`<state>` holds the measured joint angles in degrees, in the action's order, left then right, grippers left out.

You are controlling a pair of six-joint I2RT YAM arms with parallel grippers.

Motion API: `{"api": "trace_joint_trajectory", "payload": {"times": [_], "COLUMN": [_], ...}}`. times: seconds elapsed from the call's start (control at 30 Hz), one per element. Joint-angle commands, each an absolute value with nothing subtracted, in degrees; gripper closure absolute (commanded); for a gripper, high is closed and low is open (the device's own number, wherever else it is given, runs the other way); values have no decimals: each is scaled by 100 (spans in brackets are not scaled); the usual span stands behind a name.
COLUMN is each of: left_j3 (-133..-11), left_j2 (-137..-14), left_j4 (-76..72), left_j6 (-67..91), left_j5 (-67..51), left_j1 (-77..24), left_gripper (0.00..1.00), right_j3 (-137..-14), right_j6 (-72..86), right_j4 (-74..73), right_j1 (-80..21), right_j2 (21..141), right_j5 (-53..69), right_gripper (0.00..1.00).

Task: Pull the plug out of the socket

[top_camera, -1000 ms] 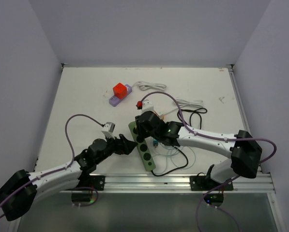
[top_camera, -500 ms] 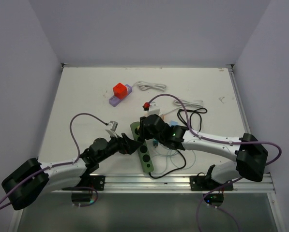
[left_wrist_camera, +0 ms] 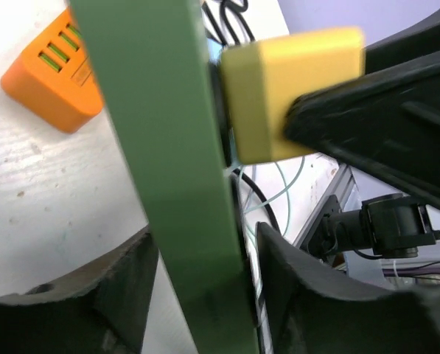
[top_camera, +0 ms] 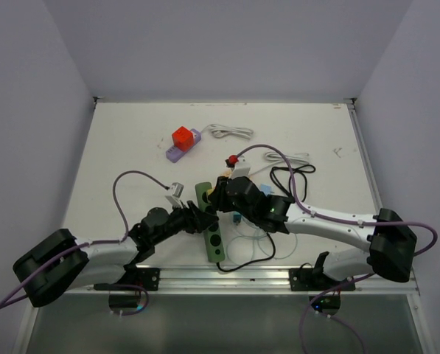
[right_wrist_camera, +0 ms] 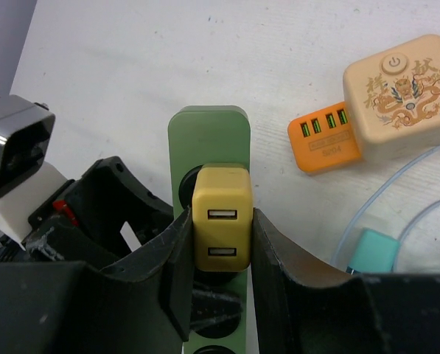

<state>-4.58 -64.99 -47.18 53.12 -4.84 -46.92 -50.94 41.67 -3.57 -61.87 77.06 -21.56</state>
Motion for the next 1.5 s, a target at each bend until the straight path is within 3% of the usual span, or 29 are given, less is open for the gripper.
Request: {"api": "trace_joint_trajectory", "payload": {"times": [0.0,0.2,0.3,0.93,1.47], "left_j3": [-703,-747,-765,-1494,-334], "left_j2": [-6486,-6460,-6364,-6179,-5335], "left_j4": [-5177,-5124,-4765,-1916,-4332], "left_j6": [5344,5353,5309,4755,4974], "left_j5": [-589,-624,-414,888,-1334], "left_j1": [-4676,-4676,-4676,-4667,-3929], "left_gripper": [44,85,100,100,100], "right_j3": [-4966,-4887,-4913,-5344,-4272], "right_j6": [4614,4658,4597,4236,4333], "right_j4": [404,501,510,-167,1309], "right_j1": [-6240,-6328,-6381,-6680,-6434], "right_j2": [7427,7479,7471,7576,6838], "right_j5": [-2241,-2320,-2364,-2839,-1671], "right_gripper": [100,100,100,100,100]}}
